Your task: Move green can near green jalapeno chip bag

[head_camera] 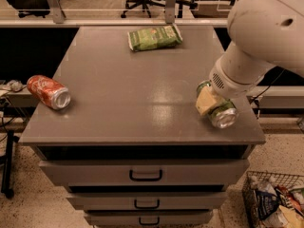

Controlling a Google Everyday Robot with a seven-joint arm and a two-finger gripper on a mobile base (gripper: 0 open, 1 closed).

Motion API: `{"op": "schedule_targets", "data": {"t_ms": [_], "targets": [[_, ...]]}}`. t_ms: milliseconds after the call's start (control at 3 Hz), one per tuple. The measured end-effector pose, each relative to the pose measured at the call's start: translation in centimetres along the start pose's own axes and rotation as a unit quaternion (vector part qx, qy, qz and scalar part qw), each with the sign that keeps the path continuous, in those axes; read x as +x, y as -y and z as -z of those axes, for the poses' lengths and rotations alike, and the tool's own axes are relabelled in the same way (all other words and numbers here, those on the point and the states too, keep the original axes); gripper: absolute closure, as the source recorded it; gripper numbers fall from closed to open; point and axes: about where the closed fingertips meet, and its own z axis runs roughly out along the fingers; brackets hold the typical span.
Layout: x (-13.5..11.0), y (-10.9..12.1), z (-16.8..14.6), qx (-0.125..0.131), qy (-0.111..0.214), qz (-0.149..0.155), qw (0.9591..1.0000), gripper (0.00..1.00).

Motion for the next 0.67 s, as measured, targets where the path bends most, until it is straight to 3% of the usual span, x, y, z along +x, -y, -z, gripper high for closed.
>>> {"op": "schedule_targets", "data": {"t_ms": [333, 667], "targets": [[-0.6, 1.1, 1.8, -0.002, 0.039, 0.019, 0.999, 1.0], [-1.5, 3.6, 4.6, 0.018, 0.093, 0.068, 0.9932, 1.0]]}}
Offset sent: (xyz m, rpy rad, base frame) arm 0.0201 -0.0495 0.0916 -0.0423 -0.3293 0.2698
